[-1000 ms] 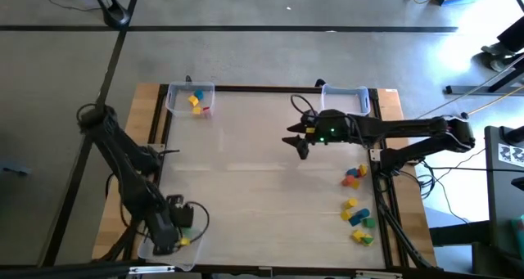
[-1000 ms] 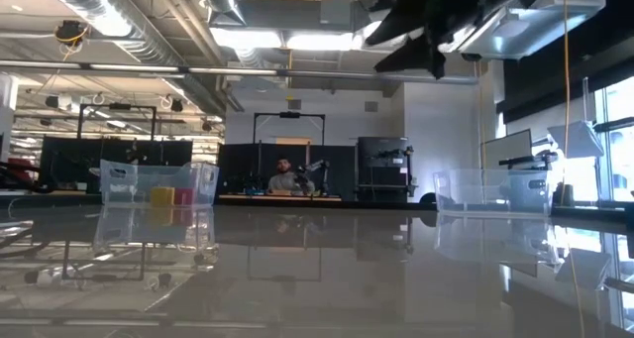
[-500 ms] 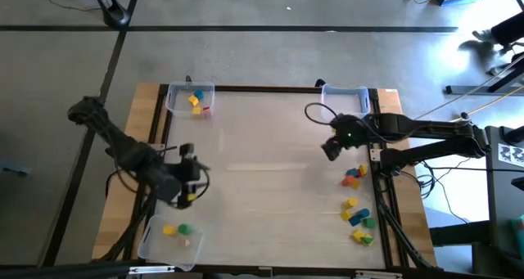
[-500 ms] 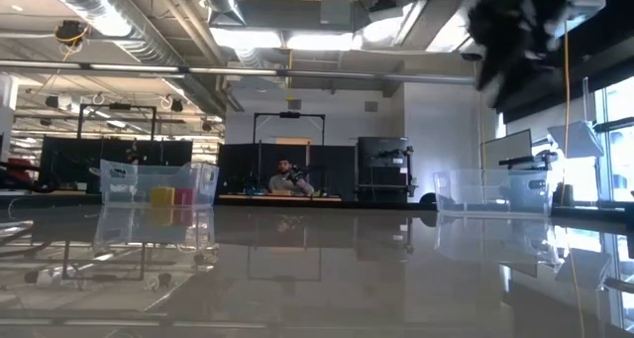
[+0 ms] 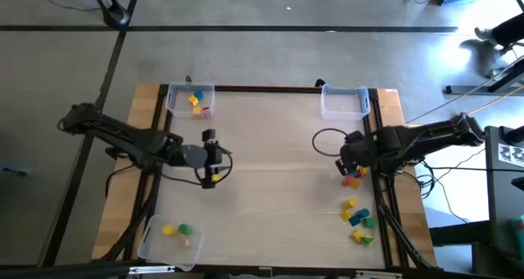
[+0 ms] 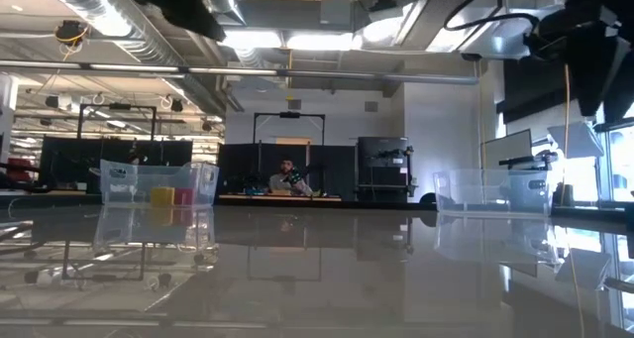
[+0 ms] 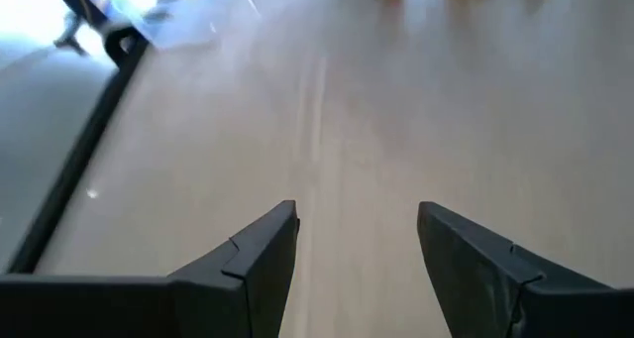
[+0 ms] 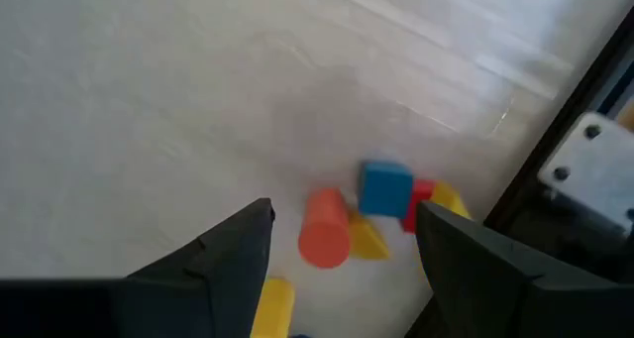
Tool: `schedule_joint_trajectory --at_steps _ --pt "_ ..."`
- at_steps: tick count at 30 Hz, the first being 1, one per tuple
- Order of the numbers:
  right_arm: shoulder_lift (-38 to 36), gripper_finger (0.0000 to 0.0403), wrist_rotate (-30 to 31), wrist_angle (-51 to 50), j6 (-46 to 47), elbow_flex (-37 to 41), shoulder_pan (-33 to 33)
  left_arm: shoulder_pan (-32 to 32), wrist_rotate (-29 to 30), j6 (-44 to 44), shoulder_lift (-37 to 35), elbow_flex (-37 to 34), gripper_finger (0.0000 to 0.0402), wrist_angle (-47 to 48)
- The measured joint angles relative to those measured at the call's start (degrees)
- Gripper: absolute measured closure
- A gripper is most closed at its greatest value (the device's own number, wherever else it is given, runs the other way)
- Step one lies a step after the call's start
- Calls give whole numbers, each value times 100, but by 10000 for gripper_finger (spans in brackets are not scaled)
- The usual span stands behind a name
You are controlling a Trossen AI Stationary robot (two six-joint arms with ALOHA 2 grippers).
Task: Sort blocks by size
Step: Put the right orange cylinder block into the bottom transparent bin
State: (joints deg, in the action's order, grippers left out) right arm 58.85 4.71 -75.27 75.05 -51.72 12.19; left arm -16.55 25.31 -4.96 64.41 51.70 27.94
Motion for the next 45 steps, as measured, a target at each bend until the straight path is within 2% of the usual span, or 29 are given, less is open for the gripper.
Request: schedule_joint_trajectory --at_steps 6,11,19,28,32,36,41,45 --pt "568 155 81 24 421 0 631 638 -16 554 41 -365 204 -937" --pt "1123 155 -29 31 406 0 887 856 -231 691 42 -600 204 -1505" --pt "1489 155 -133 102 419 52 996 840 -620 505 47 -627 204 -1523" --pt "1489 155 -480 1333 547 911 996 701 -633 473 47 -627 204 -1527" --pt "1489 156 -483 1583 600 1139 994 705 -631 415 49 -627 204 -1541" --pt "1489 190 -483 1575 595 1180 994 705 -631 416 49 -627 204 -1540" --pt "1479 277 -539 1583 507 1168 992 705 -629 420 49 -627 204 -1540" --pt "1483 277 -405 1569 140 961 994 705 -631 550 51 -627 204 -1542"
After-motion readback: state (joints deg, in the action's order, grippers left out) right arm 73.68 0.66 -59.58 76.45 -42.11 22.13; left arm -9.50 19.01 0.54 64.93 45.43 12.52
